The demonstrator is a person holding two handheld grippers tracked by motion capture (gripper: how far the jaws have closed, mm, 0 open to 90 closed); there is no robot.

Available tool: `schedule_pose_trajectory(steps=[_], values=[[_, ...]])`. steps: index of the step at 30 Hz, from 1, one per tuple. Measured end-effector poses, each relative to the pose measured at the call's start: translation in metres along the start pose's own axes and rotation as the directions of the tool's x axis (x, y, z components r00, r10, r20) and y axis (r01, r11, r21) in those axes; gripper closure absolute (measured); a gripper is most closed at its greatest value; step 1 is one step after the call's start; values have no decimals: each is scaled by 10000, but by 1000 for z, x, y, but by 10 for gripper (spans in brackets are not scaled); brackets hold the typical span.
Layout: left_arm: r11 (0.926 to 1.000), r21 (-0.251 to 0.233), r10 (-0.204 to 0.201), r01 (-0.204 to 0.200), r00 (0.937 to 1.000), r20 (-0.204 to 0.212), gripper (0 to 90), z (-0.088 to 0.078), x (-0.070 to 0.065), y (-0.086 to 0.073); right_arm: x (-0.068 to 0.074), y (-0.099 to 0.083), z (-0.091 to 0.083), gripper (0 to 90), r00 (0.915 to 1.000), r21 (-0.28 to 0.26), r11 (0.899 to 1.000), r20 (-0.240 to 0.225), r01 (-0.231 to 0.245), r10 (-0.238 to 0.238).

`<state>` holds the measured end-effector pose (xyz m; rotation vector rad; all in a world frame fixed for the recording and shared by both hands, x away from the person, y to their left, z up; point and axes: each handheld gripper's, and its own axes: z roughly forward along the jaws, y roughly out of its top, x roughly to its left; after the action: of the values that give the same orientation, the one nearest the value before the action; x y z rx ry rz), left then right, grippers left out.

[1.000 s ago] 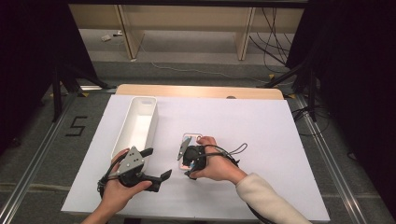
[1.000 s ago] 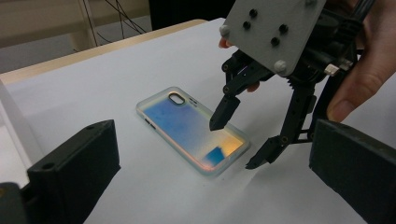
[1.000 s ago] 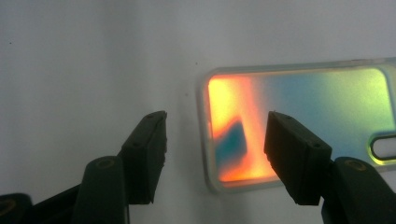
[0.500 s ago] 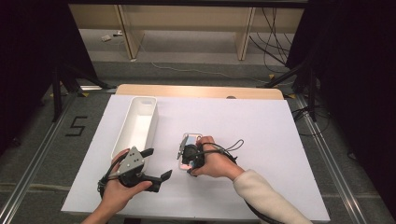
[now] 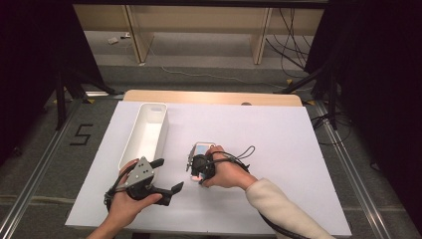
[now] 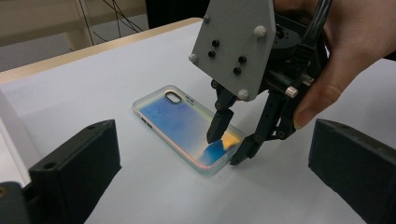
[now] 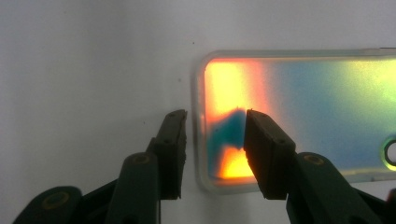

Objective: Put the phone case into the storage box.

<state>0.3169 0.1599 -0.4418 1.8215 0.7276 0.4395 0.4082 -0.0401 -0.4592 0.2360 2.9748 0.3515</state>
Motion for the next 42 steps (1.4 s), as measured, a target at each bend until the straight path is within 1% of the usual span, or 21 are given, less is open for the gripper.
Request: schedule_pose_trajectory(steps=[2,4,5,7,9,10,11,12,13,14,15,16,20,22,23,29,32,34,39,40,42], values=[[10000,-9,-5,5,10000,35,16,0,0,0,0,0,0,622,10000,17,10000,19,59,-59],[10000,-15,-3,3,10000,32,15,0,0,0,1,1,0,648,9999,71,9999,-63,83,-82],[10000,-15,-2,2,10000,34,16,0,0,0,-1,0,0,662,9991,172,9990,-47,415,-414],[10000,-8,7,-7,10000,17,16,0,0,0,1,1,0,688,9998,54,9999,-166,134,-133],[10000,7,29,-29,10000,15,16,0,0,0,1,1,0,697,9997,37,9999,-180,142,-141],[10000,13,89,-89,10000,43,16,0,0,0,0,0,0,711,9993,71,9995,-186,315,-314],[10000,23,34,-34,10000,29,16,0,-1,0,0,0,0,726,9994,57,9995,-143,310,-310],[10000,28,52,-52,10000,33,16,0,0,0,1,0,0,734,9997,10,9999,-154,163,-163],[10000,25,49,-49,10000,34,16,0,-1,0,1,0,0,740,9998,12,9999,-138,167,-167],[10000,26,44,-45,10000,30,15,0,-1,0,0,0,0,746,9996,71,9996,-116,265,-264],[9999,82,112,-112,9999,31,16,0,0,0,-2,0,-1,755,9983,194,9982,8,574,-574],[9997,140,215,-216,9998,52,16,-1,1,0,1,1,0,759,9997,60,9997,-65,229,-229],[9997,128,225,-225,9997,54,15,-1,1,0,2,2,0,787,9994,131,9993,-4,338,-338],[9997,129,229,-229,9997,55,16,-1,1,0,2,1,1,804,9984,67,9983,28,573,-573],[9996,128,233,-233,9997,54,15,-1,1,0,4,2,0,808,9992,145,9991,56,395,-396],[9996,134,235,-236,9997,48,16,-1,1,0,5,2,0,839,9993,116,9992,-37,381,-381],[9997,130,212,-213,9998,35,16,-1,1,0,5,2,0,853,9992,105,9992,-79,391,-390],[9996,132,235,-236,9997,47,16,-1,1,0,5,2,0,865,9986,89,9986,-85,514,-513],[9996,140,243,-244,9997,47,16,-1,1,0,6,2,0,871,9983,77,9982,-74,586,-586],[10000,7,60,-60,10000,51,16,0,0,0,6,2,0,872,9983,71,9983,-77,580,-579],[10000,16,29,-29,10000,18,16,0,0,0,5,1,-1,873,9979,93,9979,-132,639,-638]])
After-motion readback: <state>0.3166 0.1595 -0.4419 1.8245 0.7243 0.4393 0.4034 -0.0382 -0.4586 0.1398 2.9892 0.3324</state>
